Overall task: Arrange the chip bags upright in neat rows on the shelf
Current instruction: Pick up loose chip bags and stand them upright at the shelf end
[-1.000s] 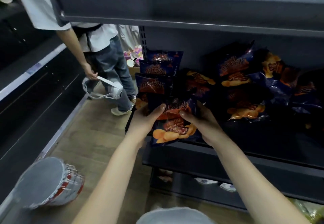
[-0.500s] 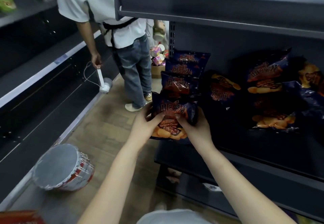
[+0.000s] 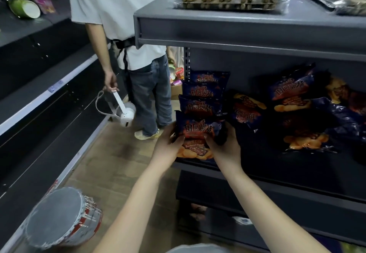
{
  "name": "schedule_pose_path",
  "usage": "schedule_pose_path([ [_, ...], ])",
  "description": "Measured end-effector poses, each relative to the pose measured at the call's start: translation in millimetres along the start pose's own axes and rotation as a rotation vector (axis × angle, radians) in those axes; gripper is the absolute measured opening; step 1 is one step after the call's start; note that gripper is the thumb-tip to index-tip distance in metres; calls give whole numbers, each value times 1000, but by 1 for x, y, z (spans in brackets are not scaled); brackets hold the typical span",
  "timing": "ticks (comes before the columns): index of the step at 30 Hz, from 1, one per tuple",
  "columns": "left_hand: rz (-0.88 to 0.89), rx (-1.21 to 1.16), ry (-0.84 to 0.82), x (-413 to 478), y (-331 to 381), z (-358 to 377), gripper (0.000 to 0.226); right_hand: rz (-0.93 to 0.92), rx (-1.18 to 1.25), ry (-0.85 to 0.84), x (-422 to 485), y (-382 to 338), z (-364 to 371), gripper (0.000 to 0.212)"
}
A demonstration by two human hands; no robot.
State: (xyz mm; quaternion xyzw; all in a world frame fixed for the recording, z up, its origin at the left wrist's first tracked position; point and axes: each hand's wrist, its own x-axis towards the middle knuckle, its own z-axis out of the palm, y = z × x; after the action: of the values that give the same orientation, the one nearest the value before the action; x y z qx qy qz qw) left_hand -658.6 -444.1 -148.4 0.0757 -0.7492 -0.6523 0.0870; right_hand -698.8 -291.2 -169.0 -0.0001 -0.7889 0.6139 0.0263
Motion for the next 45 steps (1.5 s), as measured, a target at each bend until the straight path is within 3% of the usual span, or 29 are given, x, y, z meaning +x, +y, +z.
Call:
schedule_pose_path([
  [18,3,131,13,23,-30,9,49,63,-17,225,-8,6,30,60],
  [32,13,144,118,20,-34,13,53,34,-17,237,-9,9,26,60],
  [35,18,133,184,18,-29,13,59,20,107,256,-3,11,9,45],
  [38,90,99,286,19,-15,17,56,5,197,319,14,8,-15,19],
  [40,203,93,344,18,0,26,55,-16,180,341,27,9,-34,14],
  [42,295,72,354,18,15,42,53,-29,89,338,39,9,-53,17],
  [45,386,-89,221,13,37,76,55,-113,-195,249,56,11,-77,33],
])
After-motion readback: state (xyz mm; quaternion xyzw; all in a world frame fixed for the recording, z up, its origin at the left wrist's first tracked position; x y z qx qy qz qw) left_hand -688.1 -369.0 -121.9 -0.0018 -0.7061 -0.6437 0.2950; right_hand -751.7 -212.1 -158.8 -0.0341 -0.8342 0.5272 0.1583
